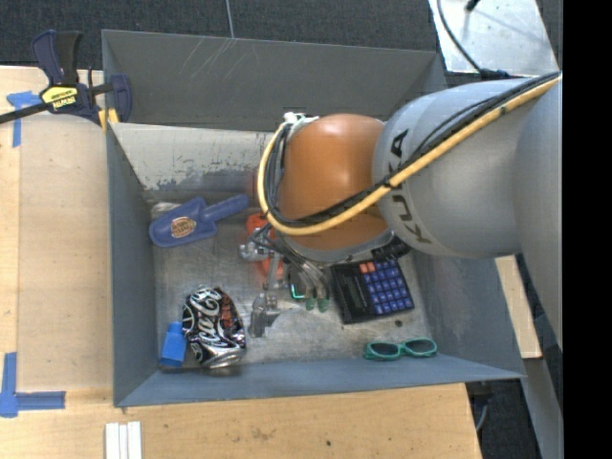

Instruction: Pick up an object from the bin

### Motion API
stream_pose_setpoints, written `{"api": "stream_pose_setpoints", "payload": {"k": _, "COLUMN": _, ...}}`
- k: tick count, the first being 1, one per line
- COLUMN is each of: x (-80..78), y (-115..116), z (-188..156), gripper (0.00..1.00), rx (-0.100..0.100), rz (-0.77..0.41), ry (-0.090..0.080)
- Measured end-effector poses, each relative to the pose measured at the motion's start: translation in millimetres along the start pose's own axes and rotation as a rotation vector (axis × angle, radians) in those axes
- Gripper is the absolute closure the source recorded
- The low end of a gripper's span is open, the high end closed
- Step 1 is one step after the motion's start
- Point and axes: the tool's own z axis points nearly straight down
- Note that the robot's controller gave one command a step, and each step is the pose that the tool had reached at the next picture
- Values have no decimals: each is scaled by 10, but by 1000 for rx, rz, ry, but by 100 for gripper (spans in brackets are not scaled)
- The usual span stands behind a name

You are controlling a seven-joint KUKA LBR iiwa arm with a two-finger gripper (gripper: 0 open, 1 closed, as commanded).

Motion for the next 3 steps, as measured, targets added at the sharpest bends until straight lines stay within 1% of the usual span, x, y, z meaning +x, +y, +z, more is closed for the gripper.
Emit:
{"api": "stream_pose_setpoints", "payload": {"k": 1, "x": -20, "y": -4, "z": -32, "gripper": 0, "rx": -1, "rz": 2, "ry": -7}}
{"api": "stream_pose_setpoints", "payload": {"k": 2, "x": -52, "y": 21, "z": 122, "gripper": 0, "rx": -1, "rz": -85, "ry": -14}}
{"api": "stream_pose_setpoints", "payload": {"k": 3, "x": -81, "y": 139, "z": 685, "gripper": 0, "rx": 0, "rz": -366, "ry": -12}}
